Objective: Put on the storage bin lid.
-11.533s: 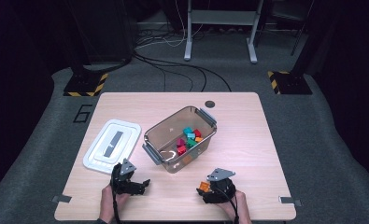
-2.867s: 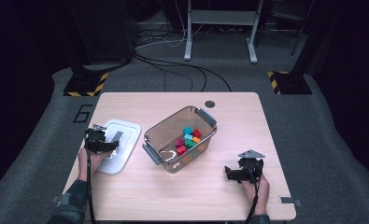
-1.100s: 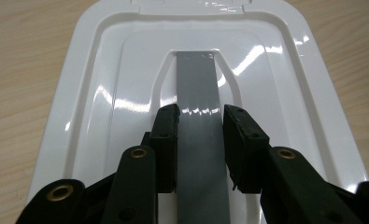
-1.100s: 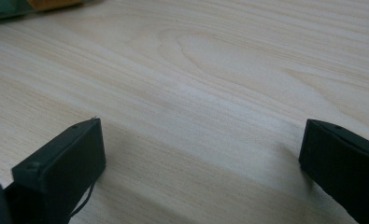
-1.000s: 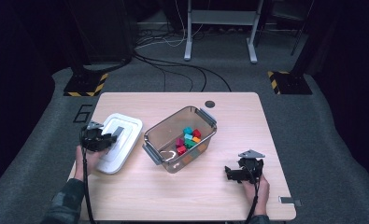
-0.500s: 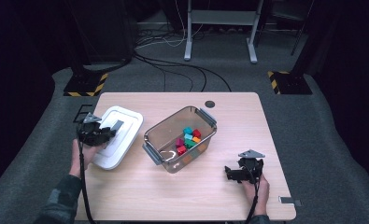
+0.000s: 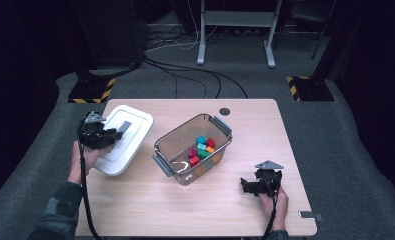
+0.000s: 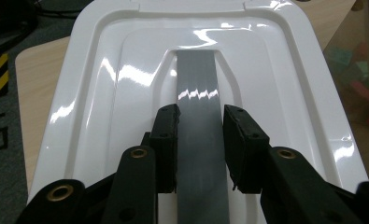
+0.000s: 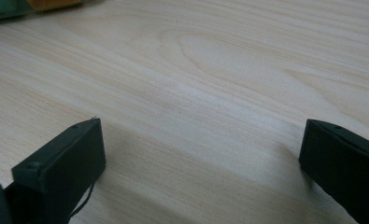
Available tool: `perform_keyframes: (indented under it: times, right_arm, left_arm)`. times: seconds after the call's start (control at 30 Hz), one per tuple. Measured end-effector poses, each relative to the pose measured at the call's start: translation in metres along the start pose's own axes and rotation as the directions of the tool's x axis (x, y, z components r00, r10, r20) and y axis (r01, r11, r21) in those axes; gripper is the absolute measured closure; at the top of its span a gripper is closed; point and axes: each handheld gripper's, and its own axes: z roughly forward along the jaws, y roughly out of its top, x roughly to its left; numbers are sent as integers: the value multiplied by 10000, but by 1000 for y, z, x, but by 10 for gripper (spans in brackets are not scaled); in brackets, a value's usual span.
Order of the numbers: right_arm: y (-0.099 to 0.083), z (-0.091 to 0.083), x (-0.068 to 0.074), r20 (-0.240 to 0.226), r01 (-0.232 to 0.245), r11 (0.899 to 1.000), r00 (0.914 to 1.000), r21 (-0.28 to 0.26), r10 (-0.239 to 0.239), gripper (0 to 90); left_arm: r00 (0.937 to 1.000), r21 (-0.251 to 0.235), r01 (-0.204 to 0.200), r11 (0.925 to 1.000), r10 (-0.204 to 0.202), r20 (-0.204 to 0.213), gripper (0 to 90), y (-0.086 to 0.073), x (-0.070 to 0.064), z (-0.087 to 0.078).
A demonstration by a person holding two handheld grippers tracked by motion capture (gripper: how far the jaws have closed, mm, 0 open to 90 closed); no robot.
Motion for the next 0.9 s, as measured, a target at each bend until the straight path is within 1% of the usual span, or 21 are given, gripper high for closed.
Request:
perform_keyframes:
  times: [0.07,0.1,0.13,0.17,0.23,0.37,0.4,0.47,0.5,0.6,0.7,0.73,0.9]
  right_arm:
    - [0,0,0,1,-1,10000,10000,3,1,0]
    - [0,0,0,2,0,10000,10000,-1,0,0]
    - [0,0,0,1,0,10000,10000,-1,0,0]
    - [0,0,0,2,-1,10000,10000,0,1,0]
    - [0,0,0,1,0,10000,10000,0,0,0]
    - [0,0,0,1,-2,10000,10000,0,2,0]
    - [0,0,0,2,-1,10000,10000,0,1,0]
    - [0,0,0,0,3,10000,10000,0,-3,0]
    - [0,0,0,-4,7,10000,10000,3,-7,0]
    - [0,0,0,2,1,10000,10000,0,-1,0]
    - [0,0,0,1,-2,10000,10000,0,2,0]
    - [0,0,0,1,-2,10000,10000,-1,2,0]
    - [0,0,0,-1,0,10000,10000,-1,0,0]
  left_arm:
    - [10000,-33,-49,10000,49,78,667,4,-1,-3]
    - [9999,-112,-6,9999,7,100,667,6,-2,-4]
    - [9999,-125,-101,9999,103,110,667,7,-2,-6]
    - [9998,-171,-90,9998,93,165,667,9,-4,-7]
    - [9996,-169,-224,9996,228,186,667,13,-5,-10]
    - [9992,-286,-290,9992,298,263,667,18,-8,-13]
    - [9990,-270,-257,9993,267,355,667,19,-9,-15]
    - [9985,-365,-407,9985,419,347,666,23,-11,-16]
    - [9986,-398,-376,9985,390,358,667,25,-12,-17]
    - [9977,-488,-508,9975,529,424,666,30,-16,-19]
    - [9963,-460,-672,9967,695,501,666,36,-21,-21]
    - [9962,-530,-673,9963,701,522,666,37,-22,-21]
    - [9939,-570,-839,9948,876,666,666,44,-30,-21]
